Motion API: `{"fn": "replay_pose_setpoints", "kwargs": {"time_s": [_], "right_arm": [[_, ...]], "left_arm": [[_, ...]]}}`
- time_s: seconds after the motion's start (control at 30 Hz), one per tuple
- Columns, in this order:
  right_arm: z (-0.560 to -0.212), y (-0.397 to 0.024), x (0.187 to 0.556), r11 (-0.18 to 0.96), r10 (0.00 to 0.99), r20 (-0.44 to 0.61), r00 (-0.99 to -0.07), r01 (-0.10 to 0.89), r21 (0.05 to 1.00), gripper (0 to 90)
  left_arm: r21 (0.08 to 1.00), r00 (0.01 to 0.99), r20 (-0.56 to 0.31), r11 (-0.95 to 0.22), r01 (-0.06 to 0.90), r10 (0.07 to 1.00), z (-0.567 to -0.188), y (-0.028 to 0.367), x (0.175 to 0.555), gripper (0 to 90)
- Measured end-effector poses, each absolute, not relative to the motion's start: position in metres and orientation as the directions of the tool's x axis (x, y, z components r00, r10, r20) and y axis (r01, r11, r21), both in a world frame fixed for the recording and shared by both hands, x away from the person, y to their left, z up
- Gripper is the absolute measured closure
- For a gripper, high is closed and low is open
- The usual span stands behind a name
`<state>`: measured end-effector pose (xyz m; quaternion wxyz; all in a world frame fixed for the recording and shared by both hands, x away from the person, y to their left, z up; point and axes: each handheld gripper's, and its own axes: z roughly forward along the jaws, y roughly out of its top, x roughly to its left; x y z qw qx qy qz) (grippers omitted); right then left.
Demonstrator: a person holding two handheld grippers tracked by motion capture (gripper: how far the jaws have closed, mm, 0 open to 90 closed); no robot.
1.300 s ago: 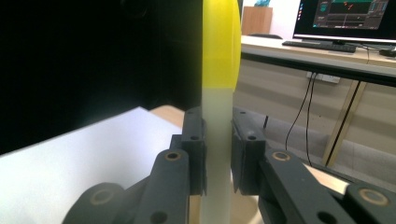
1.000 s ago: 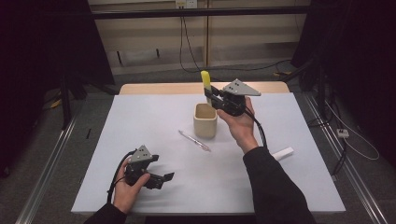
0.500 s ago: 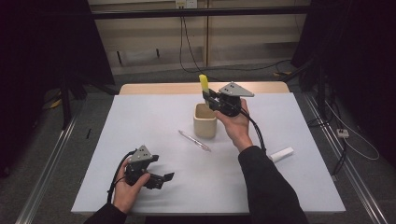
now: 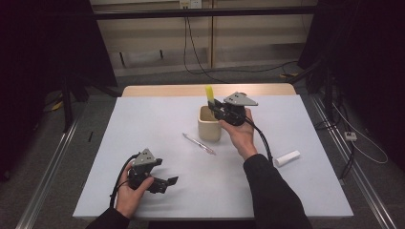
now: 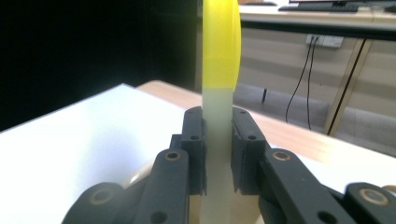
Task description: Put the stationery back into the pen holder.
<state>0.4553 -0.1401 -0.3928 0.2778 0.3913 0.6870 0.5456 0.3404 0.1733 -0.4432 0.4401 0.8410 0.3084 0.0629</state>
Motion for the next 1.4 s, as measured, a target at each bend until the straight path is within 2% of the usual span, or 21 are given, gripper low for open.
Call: {"fn": "replay_pose_setpoints", "kwargs": {"time_s": [0.23,0.3,0.37,0.5,0.73,0.83,1.17,1.4], "right_arm": [[-0.402,-0.138,0.452,0.101,0.844,0.051,-0.534,0.252,0.962,77.5],[-0.403,-0.139,0.451,0.101,0.849,0.050,-0.525,0.255,0.962,74.8],[-0.401,-0.141,0.450,0.103,0.849,0.046,-0.526,0.251,0.962,68.7],[-0.395,-0.143,0.447,0.079,0.857,0.060,-0.512,0.245,0.966,46.5],[-0.388,-0.149,0.440,0.075,0.855,0.073,-0.513,0.263,0.962,23.6],[-0.389,-0.152,0.435,0.083,0.853,0.075,-0.516,0.276,0.958,17.2],[-0.393,-0.164,0.408,0.094,0.846,0.086,-0.526,0.307,0.947,10.0],[-0.406,-0.170,0.396,0.127,0.843,0.075,-0.533,0.331,0.935,9.9]], "left_arm": [[0.778,0.800,-0.165,-0.422,0.466,0.578,-0.443,0.174,0.340,6.8],[0.778,0.799,-0.165,-0.422,0.466,0.578,-0.443,0.174,0.341,6.8],[0.778,0.798,-0.164,-0.422,0.466,0.580,-0.443,0.174,0.341,6.8],[0.778,0.796,-0.165,-0.420,0.468,0.582,-0.444,0.173,0.340,6.8],[0.775,0.793,-0.164,-0.421,0.472,0.586,-0.444,0.173,0.341,6.7],[0.773,0.793,-0.164,-0.423,0.473,0.587,-0.444,0.173,0.341,6.7],[0.770,0.799,-0.152,-0.438,0.465,0.581,-0.445,0.171,0.340,7.0],[0.767,0.795,-0.164,-0.431,0.475,0.584,-0.445,0.172,0.341,7.0]]}}
